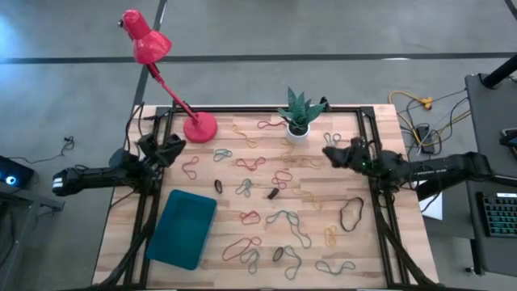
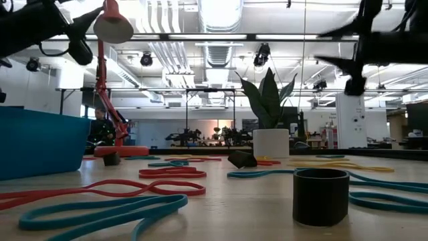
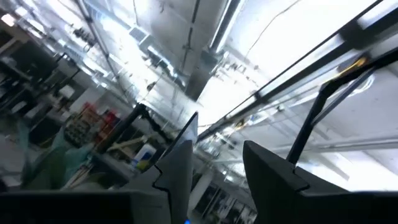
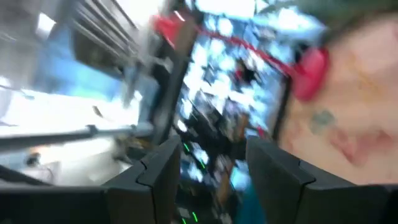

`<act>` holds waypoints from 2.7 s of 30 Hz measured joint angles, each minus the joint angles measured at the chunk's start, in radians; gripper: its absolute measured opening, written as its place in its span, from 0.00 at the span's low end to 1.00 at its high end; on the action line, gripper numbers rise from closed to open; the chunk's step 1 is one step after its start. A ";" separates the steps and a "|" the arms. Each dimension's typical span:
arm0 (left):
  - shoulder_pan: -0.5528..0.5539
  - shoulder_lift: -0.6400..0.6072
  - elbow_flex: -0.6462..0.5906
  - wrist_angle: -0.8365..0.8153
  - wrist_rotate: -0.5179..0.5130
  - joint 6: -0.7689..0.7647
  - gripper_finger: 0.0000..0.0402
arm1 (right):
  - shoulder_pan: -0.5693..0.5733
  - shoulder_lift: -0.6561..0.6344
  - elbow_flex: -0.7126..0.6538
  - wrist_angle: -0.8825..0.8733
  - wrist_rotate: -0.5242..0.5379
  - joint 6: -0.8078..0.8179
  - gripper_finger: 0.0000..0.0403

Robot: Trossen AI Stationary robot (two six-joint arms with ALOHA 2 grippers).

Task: Pick and place rubber bands into bin
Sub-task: Put the black rubber band into the blue bin

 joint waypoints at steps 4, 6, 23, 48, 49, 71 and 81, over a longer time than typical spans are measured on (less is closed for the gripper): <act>0.000 -0.004 0.000 0.027 -0.021 -0.001 0.32 | 0.000 0.061 0.130 0.050 0.009 -0.229 0.42; 0.000 -0.002 0.000 0.064 0.005 -0.035 0.32 | 0.006 0.110 0.219 0.037 0.009 -0.319 0.42; 0.000 0.008 0.000 0.001 -0.018 -0.103 0.32 | -0.021 0.612 1.084 -1.538 -0.226 -0.409 0.36; 0.000 0.128 0.000 -0.066 -0.018 -0.108 0.32 | 0.505 0.656 0.786 -1.882 -0.354 0.791 0.56; 0.000 0.133 0.000 -0.065 -0.018 -0.108 0.32 | 0.508 0.677 0.780 -1.883 -0.355 0.800 0.56; 0.000 0.134 0.005 -0.059 -0.018 -0.110 0.32 | 0.596 0.981 0.742 -1.671 -0.403 0.889 0.53; 0.000 0.137 0.005 -0.062 -0.018 -0.107 0.32 | 0.609 0.962 0.641 -1.555 -0.359 0.893 0.41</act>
